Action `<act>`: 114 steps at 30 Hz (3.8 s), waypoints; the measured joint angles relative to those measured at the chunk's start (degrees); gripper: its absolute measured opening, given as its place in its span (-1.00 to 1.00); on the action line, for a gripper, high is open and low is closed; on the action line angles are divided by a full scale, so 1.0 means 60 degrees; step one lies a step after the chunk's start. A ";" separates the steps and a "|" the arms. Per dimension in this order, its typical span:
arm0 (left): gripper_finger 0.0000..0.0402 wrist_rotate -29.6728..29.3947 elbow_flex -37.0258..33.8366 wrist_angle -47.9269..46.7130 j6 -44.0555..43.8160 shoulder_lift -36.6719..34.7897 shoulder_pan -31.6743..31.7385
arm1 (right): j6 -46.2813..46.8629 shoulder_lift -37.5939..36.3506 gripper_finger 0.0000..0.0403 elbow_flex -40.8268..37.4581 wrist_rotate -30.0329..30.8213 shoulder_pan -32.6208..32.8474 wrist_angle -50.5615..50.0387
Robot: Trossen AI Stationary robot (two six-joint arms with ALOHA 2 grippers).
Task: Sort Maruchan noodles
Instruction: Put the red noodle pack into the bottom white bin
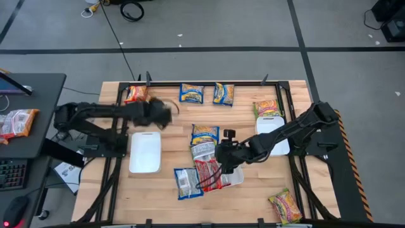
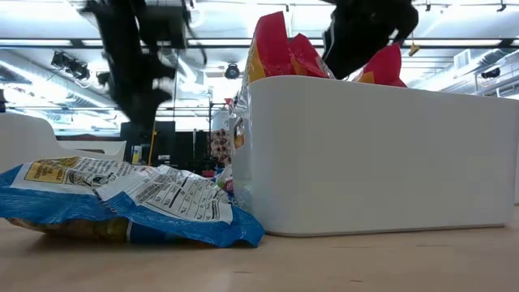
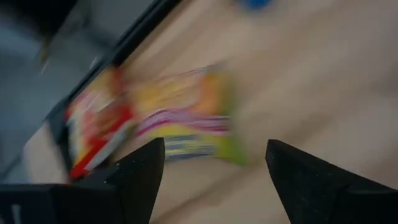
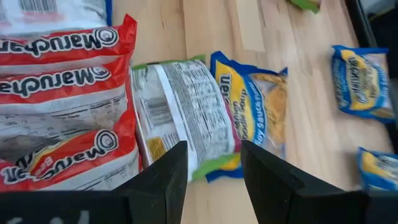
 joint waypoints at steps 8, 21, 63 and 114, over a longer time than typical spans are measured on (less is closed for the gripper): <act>0.40 0.1303 -0.0410 0.1218 0.3772 0.0224 0.3838 | 0.0075 -0.0854 -0.24 -0.1296 -0.0982 -0.0793 0.1127; 0.32 -0.0073 -0.0439 0.2147 0.4638 0.0644 0.6319 | 0.1215 -0.1586 -0.29 -0.2392 -0.0212 0.0403 0.1232; -0.94 0.0539 0.0632 0.1007 0.0814 0.1209 0.4792 | 0.0088 -0.5184 -0.49 -0.2948 -0.1646 0.0422 -0.1508; 0.04 0.0386 0.0958 -0.0465 0.7837 0.3382 0.0455 | -0.0253 -0.5162 -0.07 -0.2959 -0.1495 0.0746 -0.2046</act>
